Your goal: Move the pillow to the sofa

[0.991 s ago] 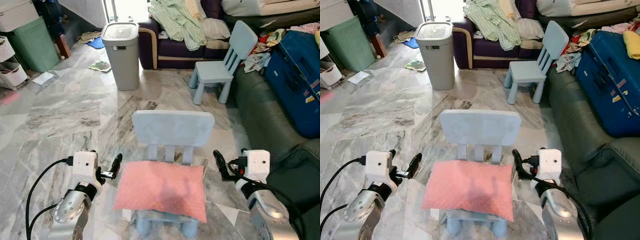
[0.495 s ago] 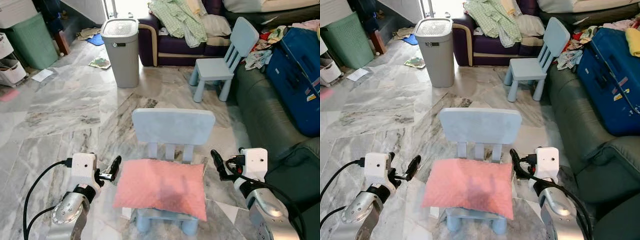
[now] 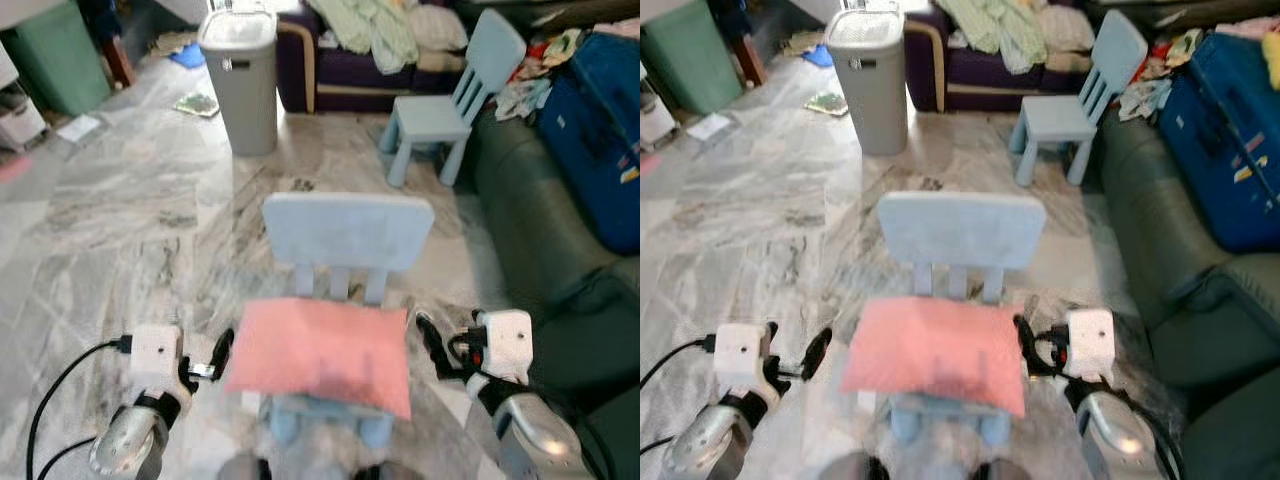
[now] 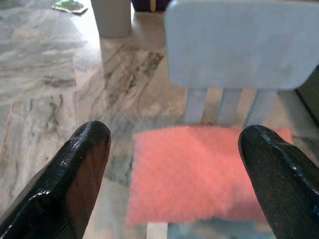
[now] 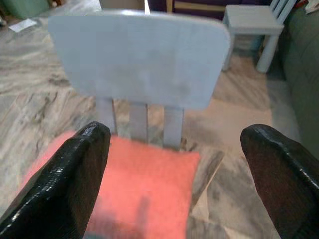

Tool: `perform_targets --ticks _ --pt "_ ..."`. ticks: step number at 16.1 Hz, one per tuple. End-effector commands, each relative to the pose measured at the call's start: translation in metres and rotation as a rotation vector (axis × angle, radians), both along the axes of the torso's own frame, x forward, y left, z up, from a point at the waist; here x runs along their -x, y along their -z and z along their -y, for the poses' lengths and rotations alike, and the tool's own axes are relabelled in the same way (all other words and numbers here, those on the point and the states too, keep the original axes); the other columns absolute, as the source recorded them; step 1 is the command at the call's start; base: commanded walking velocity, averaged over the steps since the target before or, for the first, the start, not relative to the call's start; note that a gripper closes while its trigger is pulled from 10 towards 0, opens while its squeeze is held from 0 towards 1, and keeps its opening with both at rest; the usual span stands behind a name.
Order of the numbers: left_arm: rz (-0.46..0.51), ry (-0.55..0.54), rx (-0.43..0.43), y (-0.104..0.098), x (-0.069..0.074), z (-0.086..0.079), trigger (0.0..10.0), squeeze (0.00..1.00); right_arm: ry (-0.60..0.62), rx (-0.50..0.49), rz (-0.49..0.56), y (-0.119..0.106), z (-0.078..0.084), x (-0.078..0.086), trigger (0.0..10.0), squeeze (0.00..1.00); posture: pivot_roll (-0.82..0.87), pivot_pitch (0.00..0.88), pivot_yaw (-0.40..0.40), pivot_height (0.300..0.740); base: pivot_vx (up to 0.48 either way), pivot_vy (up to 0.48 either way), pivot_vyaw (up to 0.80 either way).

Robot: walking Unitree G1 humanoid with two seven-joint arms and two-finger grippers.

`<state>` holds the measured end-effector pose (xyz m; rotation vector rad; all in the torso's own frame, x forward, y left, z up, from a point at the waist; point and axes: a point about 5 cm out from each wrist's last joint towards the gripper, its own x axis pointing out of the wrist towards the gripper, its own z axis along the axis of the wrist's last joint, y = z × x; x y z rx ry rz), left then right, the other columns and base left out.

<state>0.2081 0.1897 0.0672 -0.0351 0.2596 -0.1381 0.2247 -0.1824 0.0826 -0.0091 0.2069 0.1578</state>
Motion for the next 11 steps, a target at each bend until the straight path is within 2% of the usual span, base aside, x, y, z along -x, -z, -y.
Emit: perform_targets --ticks 1,8,11 --pt "-0.014 0.005 -0.007 0.0 0.004 -0.001 10.0 0.0 -0.009 -0.002 -0.016 0.0 0.0 0.004 10.0 0.0 0.0 0.184 -0.001 0.61 0.0 0.0 0.0" --pt "-0.042 0.002 -0.018 -0.002 0.011 -0.004 10.0 0.0 -0.028 -0.001 -0.04 -0.001 -0.002 0.009 10.0 0.0 0.01 0.213 -0.004 0.527 0.0 0.0 0.0" --pt "-0.046 -0.055 -0.074 -0.002 0.01 -0.011 10.0 0.0 -0.032 0.005 -0.043 -0.001 -0.002 0.005 10.0 0.0 0.01 0.21 -0.003 0.488 0.0 0.0 0.0"
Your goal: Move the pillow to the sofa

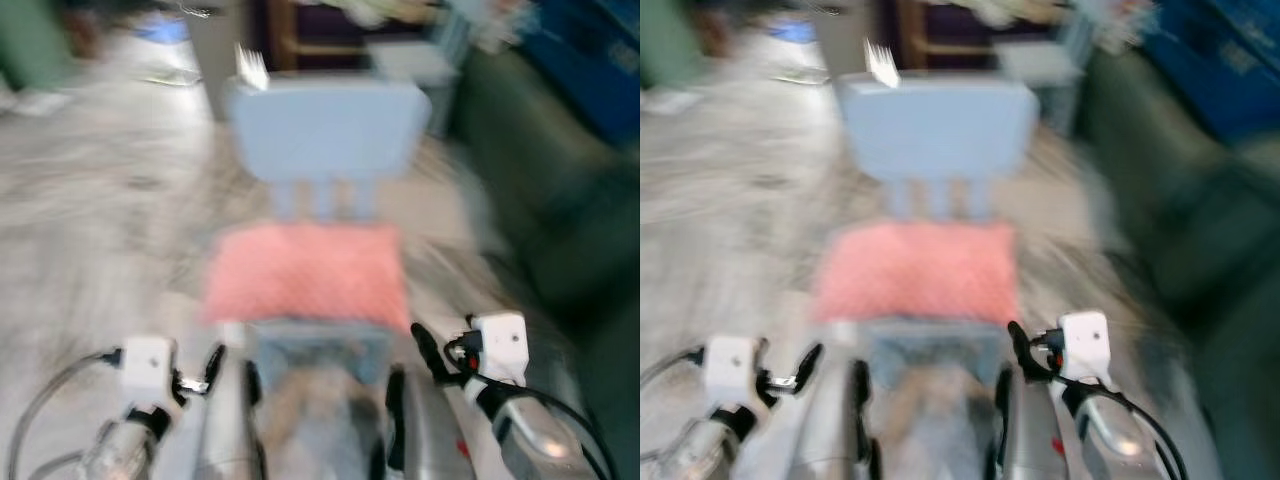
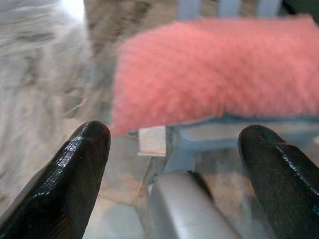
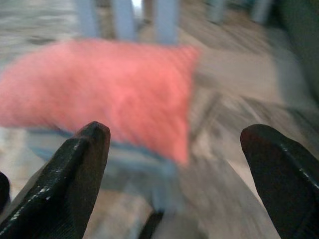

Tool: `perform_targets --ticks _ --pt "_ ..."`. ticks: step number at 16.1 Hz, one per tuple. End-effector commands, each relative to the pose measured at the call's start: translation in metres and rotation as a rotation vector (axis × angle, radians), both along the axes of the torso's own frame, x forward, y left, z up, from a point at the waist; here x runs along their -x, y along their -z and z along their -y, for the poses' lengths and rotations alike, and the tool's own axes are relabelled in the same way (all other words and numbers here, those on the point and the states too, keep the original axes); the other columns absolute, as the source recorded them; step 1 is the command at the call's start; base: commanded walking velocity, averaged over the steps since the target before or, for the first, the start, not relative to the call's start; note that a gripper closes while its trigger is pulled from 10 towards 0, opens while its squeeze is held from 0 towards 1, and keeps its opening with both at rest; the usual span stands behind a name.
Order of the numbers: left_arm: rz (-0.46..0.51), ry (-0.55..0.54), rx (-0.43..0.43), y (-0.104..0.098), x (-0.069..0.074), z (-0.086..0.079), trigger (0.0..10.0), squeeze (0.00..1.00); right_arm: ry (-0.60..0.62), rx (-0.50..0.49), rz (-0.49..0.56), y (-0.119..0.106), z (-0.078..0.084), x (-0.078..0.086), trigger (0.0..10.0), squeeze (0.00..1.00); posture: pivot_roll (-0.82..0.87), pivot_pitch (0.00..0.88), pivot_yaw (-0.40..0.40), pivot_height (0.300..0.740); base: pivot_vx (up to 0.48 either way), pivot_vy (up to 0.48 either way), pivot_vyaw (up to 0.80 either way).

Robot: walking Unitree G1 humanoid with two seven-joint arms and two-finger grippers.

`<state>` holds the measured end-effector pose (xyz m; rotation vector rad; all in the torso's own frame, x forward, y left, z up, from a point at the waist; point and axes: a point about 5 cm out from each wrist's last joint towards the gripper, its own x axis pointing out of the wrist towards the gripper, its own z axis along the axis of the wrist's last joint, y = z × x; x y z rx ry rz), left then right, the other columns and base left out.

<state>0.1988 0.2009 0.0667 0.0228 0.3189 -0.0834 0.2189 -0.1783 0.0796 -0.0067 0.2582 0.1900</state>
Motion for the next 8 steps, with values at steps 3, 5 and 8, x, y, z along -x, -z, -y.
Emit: perform_targets --ticks 3,5,8 --pt "0.01 -0.043 -0.028 -0.003 0.0 -0.005 10.0 0.0 -0.006 0.012 0.011 -0.004 0.002 -0.005 10.0 0.0 0.01 0.204 -0.005 0.459 0.0 0.0 0.0" --pt "0.028 -0.078 -0.06 -0.005 -0.003 -0.009 10.0 0.0 -0.015 0.015 0.019 -0.004 0.001 -0.01 10.0 0.0 0.02 0.201 -0.005 0.434 0.0 0.0 0.0" --pt "0.067 -0.107 -0.077 -0.012 -0.011 -0.012 10.0 0.0 -0.029 0.016 0.037 -0.008 -0.001 -0.017 10.0 0.0 0.02 0.195 -0.004 0.4 0.0 0.0 0.0"
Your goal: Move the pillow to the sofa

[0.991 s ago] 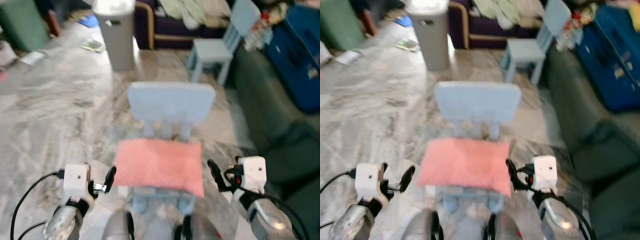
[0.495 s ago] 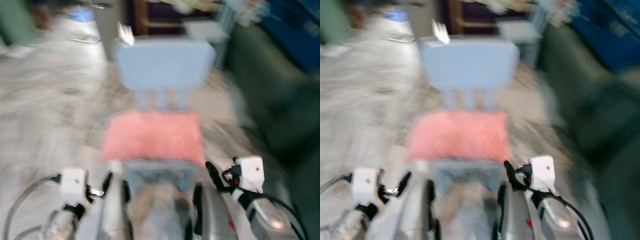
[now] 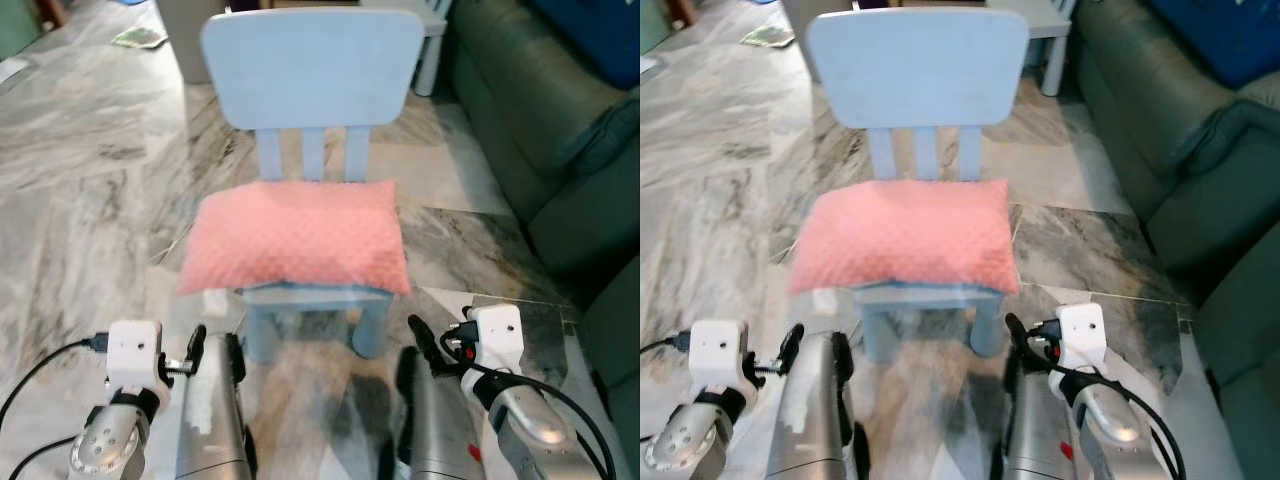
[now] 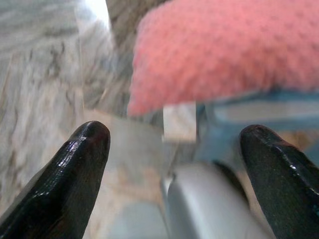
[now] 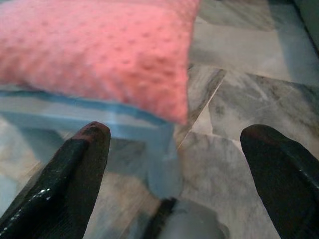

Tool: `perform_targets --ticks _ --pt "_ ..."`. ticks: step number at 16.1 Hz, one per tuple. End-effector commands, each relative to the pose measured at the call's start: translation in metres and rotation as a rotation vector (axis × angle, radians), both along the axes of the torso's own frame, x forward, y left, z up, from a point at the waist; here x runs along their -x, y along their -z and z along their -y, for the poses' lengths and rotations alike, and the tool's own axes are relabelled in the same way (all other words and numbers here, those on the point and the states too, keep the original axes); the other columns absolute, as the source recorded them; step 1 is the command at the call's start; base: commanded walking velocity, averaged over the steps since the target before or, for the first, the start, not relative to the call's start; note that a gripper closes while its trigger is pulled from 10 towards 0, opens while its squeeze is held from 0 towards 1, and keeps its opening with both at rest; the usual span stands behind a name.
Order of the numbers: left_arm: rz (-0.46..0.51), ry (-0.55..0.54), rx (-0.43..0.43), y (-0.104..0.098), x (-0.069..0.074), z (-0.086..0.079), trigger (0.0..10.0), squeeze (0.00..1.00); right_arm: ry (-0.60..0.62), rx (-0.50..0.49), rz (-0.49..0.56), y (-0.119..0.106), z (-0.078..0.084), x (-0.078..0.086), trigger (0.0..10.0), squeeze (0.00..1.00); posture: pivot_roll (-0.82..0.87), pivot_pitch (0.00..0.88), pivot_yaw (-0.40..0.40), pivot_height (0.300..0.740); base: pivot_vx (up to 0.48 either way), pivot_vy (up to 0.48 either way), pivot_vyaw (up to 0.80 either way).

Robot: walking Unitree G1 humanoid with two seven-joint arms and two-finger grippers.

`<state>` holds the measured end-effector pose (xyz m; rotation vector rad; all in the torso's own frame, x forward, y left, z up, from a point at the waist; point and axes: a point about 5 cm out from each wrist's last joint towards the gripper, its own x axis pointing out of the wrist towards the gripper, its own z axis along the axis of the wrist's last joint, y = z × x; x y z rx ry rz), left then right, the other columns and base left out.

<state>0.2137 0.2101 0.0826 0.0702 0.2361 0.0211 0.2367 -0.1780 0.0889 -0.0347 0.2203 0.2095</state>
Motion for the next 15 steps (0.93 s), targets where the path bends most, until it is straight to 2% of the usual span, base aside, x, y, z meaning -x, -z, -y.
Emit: perform_targets --ticks 1,2,6,10,13,15 --pt "0.005 -0.027 -0.024 0.0 -0.002 -0.006 10.0 0.0 -0.011 -0.007 0.007 -0.001 -0.003 -0.004 10.0 0.0 0.02 0.192 -0.004 0.38 0.0 0.0 0.0" --pt "0.034 -0.05 -0.02 -0.006 -0.009 -0.01 10.0 0.0 -0.02 -0.014 0.038 -0.007 -0.004 -0.009 10.0 0.0 0.02 0.191 -0.005 0.365 0.0 0.0 0.0" --pt "0.179 -0.119 -0.049 -0.038 -0.039 -0.023 10.0 0.0 -0.026 -0.005 0.132 -0.033 -0.004 -0.031 10.0 0.0 0.02 0.192 -0.007 0.365 0.0 0.0 0.0" --pt "0.285 -0.178 -0.048 -0.065 -0.071 -0.038 10.0 0.0 -0.053 -0.02 0.263 -0.075 -0.002 -0.063 10.0 0.0 0.01 0.206 -0.001 0.365 0.0 0.0 0.0" --pt "0.36 -0.229 0.005 -0.089 -0.098 -0.053 10.0 0.0 -0.086 -0.016 0.333 -0.103 0.008 -0.093 10.0 0.0 0.01 0.23 -0.003 0.365 0.0 0.0 0.0" --pt "0.371 -0.262 0.082 -0.098 -0.111 -0.063 10.0 0.0 -0.119 -0.024 0.339 -0.111 0.008 -0.107 10.0 0.0 0.01 0.247 -0.005 0.365 0.0 0.0 0.0"
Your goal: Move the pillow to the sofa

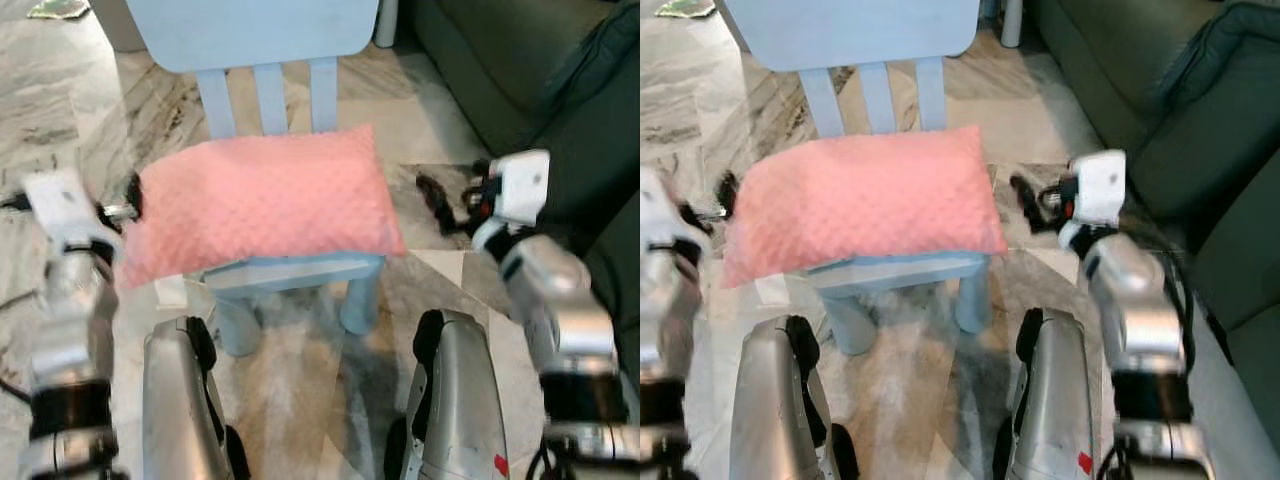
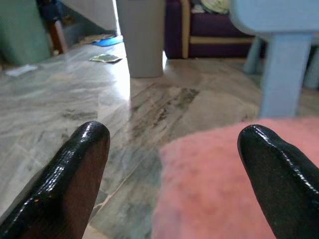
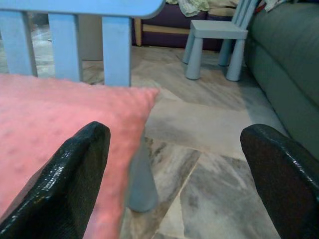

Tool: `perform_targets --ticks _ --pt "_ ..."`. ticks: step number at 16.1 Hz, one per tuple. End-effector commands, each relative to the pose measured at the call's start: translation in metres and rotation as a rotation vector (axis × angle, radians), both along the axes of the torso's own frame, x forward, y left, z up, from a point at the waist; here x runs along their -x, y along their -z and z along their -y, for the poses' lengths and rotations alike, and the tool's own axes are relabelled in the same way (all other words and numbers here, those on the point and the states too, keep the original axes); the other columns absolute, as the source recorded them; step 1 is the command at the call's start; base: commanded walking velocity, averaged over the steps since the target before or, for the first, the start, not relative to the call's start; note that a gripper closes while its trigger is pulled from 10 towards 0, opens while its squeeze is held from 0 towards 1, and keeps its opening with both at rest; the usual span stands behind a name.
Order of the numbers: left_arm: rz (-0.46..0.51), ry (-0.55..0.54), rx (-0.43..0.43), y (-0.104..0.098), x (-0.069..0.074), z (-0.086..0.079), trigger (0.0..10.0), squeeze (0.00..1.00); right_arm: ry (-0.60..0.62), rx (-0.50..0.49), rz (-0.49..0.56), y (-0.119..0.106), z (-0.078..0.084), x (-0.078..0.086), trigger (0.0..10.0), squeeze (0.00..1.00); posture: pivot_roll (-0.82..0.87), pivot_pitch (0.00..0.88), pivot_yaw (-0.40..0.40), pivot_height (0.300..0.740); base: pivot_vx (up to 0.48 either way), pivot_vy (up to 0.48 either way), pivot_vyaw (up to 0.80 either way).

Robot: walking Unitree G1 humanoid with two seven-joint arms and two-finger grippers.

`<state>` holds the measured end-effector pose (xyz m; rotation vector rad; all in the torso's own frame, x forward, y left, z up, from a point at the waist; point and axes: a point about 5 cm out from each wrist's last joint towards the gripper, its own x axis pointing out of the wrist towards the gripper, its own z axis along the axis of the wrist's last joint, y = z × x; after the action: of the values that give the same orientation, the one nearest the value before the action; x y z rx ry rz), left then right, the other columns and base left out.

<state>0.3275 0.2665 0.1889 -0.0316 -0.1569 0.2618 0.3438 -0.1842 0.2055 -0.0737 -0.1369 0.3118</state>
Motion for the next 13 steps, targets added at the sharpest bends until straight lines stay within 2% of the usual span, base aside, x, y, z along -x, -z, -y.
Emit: perform_targets --ticks 1,2,4,6,7,10,12,13 --pt "-0.034 -0.024 0.06 0.006 -0.003 -0.012 10.0 0.0 -0.028 -0.028 -0.02 0.001 0.001 -0.006 10.0 0.0 0.02 0.259 -0.007 0.365 0.0 0.0 0.0" --pt "-0.049 -0.024 0.142 0.006 -0.01 -0.018 10.0 0.0 -0.059 -0.061 -0.04 -0.001 -0.003 -0.013 10.0 0.0 0.02 0.267 -0.006 0.365 0.0 0.0 0.0" --pt "-0.083 0.021 0.242 0.007 -0.02 -0.02 10.0 0.0 -0.133 -0.142 -0.089 -0.004 -0.01 -0.024 10.0 0.0 0.02 0.281 -0.003 0.365 0.0 0.0 0.0" --pt "-0.128 0.078 0.315 0.005 -0.035 -0.017 10.0 0.0 -0.239 -0.276 -0.154 -0.01 -0.024 -0.04 10.0 0.0 0.03 0.301 0.002 0.365 0.0 0.0 0.0" --pt "-0.126 0.102 0.323 0.002 -0.04 -0.015 10.0 0.0 -0.289 -0.308 -0.171 -0.013 -0.031 -0.044 10.0 0.0 0.03 0.306 0.001 0.365 0.0 0.0 0.0" --pt "-0.131 0.175 0.368 -0.008 -0.052 -0.012 10.0 0.0 -0.418 -0.348 -0.227 -0.019 -0.048 -0.055 10.0 0.0 0.04 0.315 -0.002 0.365 0.0 0.0 0.0" --pt "-0.179 0.193 0.399 -0.003 -0.054 -0.011 10.0 0.0 -0.425 -0.304 -0.25 -0.016 -0.053 -0.059 10.0 0.0 0.05 0.322 -0.003 0.365 0.0 0.0 0.0" --pt "-0.215 0.209 0.377 0.002 -0.053 -0.009 10.0 0.0 -0.404 -0.241 -0.252 -0.013 -0.054 -0.06 10.0 0.0 0.05 0.322 -0.004 0.365 0.0 0.0 0.0"
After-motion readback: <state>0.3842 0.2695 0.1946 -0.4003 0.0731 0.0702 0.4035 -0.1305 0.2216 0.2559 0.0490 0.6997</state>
